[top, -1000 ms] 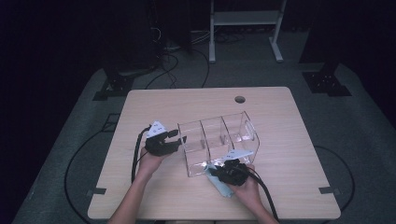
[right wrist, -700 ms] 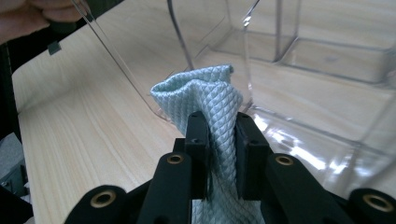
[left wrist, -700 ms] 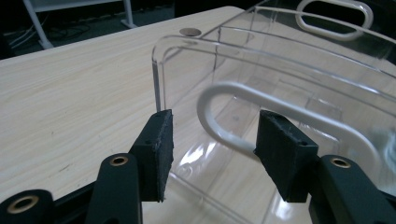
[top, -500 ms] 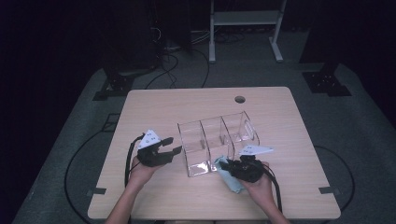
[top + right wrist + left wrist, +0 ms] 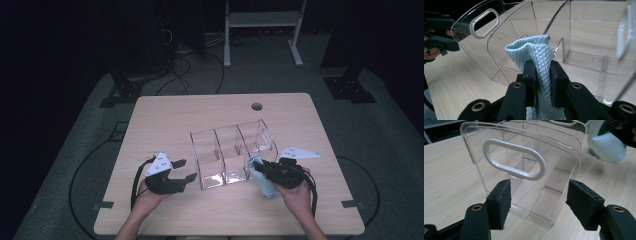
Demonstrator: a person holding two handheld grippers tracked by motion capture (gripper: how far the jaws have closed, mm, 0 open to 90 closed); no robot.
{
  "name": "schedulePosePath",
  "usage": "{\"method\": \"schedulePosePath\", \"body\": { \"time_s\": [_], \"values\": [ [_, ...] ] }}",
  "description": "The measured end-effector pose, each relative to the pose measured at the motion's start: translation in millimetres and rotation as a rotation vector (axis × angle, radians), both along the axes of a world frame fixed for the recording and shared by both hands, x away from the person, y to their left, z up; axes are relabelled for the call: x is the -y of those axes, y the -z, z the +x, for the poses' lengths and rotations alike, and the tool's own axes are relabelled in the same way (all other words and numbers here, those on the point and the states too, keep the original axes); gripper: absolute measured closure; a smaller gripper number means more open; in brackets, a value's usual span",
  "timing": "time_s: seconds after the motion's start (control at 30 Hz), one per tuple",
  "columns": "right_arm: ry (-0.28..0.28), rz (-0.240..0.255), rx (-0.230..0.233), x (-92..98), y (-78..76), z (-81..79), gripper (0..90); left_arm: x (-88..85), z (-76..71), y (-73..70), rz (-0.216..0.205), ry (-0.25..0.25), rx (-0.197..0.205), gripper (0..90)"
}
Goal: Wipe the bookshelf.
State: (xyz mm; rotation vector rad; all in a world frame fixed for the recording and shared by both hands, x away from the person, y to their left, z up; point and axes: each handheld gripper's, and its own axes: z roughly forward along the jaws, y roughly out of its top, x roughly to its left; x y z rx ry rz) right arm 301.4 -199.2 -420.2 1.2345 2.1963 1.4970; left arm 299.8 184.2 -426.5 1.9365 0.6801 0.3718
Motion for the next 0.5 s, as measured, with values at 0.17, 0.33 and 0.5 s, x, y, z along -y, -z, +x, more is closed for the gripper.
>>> {"method": "schedulePosePath", "body": {
  "time_s": [0.17, 0.33, 0.5],
  "values": [
    [-0.014, -0.026, -0.027, -7.6, 14.4, 6.6, 76.7, 9.0, 2.3, 0.5, 0.017, 0.010, 0.009, 33.6],
    [-0.028, -0.081, -0.090, -18.3, 40.1, 12.2, 76.4, 15.8, 6.4, 1.1, 0.028, -0.001, 0.017, 33.7],
    [-0.038, -0.063, -0.111, -15.2, 45.6, 14.8, 76.3, 21.3, 9.1, 1.5, 0.046, -0.015, 0.032, 36.7]
  ]
}}
